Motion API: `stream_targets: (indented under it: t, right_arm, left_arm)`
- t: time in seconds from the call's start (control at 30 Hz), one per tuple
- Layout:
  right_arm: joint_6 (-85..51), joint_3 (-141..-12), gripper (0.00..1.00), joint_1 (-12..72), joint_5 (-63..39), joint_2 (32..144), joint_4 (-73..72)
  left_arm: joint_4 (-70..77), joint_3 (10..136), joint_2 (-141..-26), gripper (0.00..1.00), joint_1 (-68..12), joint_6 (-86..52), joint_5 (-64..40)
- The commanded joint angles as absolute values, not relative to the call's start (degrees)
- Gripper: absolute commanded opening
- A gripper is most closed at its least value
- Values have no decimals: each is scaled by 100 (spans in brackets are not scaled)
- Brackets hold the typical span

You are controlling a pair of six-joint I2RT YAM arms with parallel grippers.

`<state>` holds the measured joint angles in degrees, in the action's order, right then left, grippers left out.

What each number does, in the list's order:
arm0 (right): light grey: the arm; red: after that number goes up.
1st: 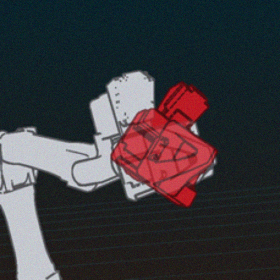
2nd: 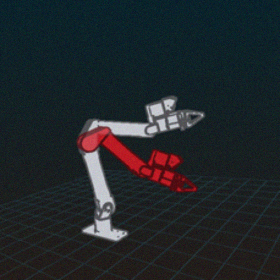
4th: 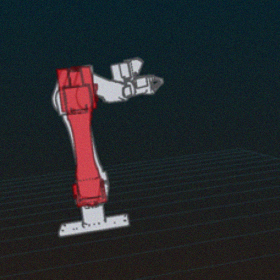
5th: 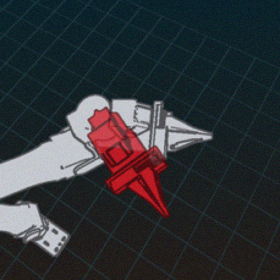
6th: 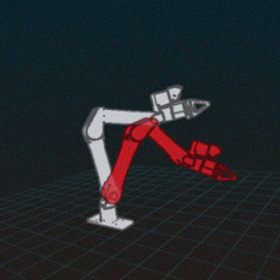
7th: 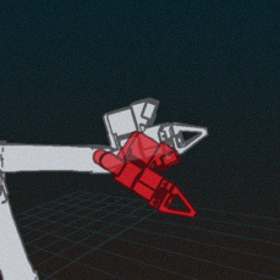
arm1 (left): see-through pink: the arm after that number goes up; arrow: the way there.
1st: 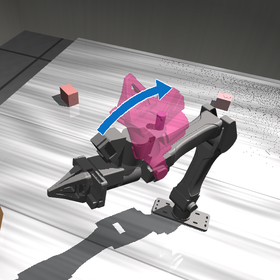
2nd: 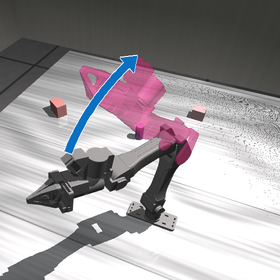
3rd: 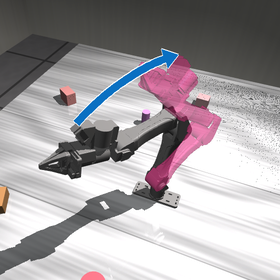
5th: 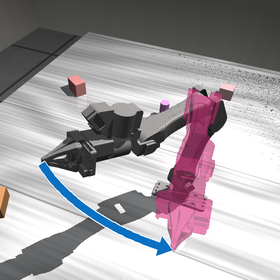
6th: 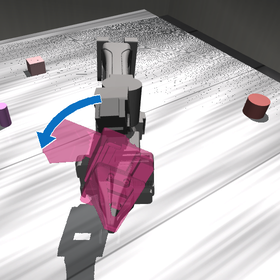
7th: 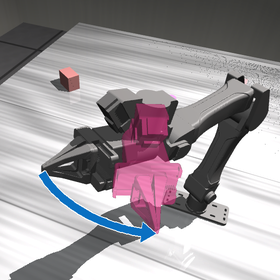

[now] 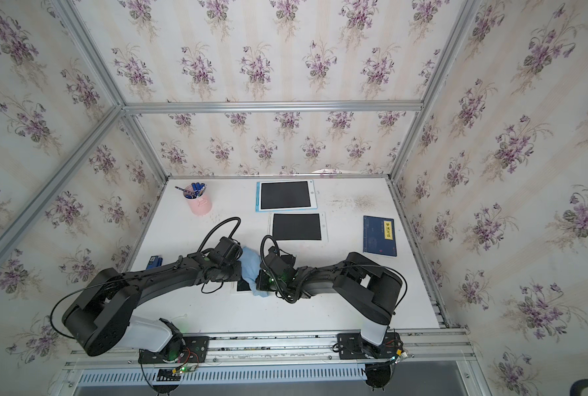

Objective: Wipe the drawing tablet
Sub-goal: Wipe the dirt from the drawing tablet.

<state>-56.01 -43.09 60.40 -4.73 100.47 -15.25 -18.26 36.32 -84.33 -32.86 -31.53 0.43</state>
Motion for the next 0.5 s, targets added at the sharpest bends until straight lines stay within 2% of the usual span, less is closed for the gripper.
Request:
stream_targets:
  t: [0.0, 0.47]
  right_arm:
    - [-5678, -4181, 0, 6050, -138, 10001, -231]
    - [-5917, -3805, 0, 6037, 861, 9434, 736]
  left_arm:
    - [-2527, 3410, -8618, 26, -3296, -3233, -512]
    - [-2539, 3410, -8632, 26, -3304, -3239, -492]
